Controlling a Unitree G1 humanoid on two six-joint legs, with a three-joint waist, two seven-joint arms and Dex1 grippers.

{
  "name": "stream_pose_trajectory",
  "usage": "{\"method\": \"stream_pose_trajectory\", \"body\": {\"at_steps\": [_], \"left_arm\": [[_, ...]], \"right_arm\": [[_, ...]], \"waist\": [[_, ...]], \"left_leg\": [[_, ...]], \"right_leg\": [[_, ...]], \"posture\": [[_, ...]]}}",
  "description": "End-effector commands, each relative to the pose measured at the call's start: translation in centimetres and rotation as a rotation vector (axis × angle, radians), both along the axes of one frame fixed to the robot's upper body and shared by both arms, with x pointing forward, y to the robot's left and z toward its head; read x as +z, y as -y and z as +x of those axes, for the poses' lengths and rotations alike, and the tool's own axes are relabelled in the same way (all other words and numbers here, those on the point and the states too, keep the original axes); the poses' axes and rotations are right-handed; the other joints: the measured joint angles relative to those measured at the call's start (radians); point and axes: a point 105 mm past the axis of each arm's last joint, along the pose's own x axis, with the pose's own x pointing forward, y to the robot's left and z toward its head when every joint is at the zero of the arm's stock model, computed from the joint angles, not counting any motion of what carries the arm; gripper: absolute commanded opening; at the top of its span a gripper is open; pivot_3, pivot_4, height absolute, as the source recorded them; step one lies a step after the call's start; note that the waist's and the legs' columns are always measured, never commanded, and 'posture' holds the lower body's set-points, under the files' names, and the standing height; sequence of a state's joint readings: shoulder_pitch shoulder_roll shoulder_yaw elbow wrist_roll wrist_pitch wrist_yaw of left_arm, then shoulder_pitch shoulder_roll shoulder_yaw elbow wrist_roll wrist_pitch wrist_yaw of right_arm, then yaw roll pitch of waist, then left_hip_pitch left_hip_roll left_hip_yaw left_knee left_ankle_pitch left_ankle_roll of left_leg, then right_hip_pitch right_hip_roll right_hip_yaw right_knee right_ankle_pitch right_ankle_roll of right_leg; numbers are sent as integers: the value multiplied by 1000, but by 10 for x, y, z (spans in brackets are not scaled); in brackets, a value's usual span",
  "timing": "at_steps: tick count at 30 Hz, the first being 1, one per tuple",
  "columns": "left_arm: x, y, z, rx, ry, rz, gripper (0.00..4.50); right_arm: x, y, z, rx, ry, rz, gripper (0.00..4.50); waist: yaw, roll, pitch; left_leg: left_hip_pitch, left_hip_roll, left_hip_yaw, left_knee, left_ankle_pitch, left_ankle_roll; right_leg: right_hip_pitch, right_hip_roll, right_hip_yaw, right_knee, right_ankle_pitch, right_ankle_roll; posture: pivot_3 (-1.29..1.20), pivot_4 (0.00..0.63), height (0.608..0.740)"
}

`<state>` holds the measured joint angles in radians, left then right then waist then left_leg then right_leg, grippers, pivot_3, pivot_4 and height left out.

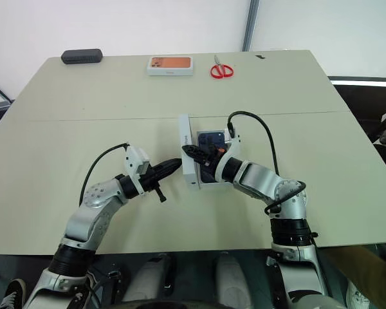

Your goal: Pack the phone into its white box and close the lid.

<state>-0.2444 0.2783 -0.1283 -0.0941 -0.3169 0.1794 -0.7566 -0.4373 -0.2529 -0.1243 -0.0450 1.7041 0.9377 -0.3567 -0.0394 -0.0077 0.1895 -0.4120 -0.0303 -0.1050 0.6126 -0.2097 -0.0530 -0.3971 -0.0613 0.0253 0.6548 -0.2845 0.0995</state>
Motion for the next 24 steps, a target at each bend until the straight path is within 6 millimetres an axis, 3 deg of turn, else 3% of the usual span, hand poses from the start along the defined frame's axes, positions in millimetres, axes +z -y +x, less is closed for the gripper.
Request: {"method": "stream_pose_trajectory", "body": {"at_steps": [1,4,11,14,17,20,24], "left_arm": [[3,13,2,-17,33,-10,0],[3,26,3,-36,35,-24,0],[7,51,8,-69,46,-49,0],[1,49,1,-115,47,-9,0],[-3,33,3,-84,36,15,0],[-4,13,3,-42,29,40,0],[-11,-8,6,25,6,85,0]], "right_arm": [[46,38,17,-173,212,-5,2859],[53,53,19,-207,299,-108,4391],[59,101,34,-358,530,-530,4391],[45,103,35,-308,637,-798,3148],[29,96,30,-171,831,-1144,1571],[16,89,23,-77,900,-1203,69],[8,75,13,41,989,-1214,25]], "waist": [[2,0,0],[9,0,0],[22,0,0],[22,0,0],[22,0,0],[22,0,0],[25,0,0]], "left_leg": [[0,0,1,0,0,0],[0,-2,3,1,0,0],[0,-4,2,0,0,0],[0,-5,3,0,0,0],[0,-5,3,0,0,0],[0,-5,2,0,0,0],[0,-5,2,1,0,0]], "right_leg": [[0,0,0,0,0,0],[0,-1,0,-1,0,0],[0,-1,0,-1,0,1],[0,-1,0,-2,0,1],[0,-1,0,-2,0,1],[0,-1,0,-2,0,1],[1,-2,0,-2,0,1]], "posture": [[0,150,740],[0,150,740],[0,150,740],[0,150,740],[0,150,740],[0,150,740],[0,150,740]]}}
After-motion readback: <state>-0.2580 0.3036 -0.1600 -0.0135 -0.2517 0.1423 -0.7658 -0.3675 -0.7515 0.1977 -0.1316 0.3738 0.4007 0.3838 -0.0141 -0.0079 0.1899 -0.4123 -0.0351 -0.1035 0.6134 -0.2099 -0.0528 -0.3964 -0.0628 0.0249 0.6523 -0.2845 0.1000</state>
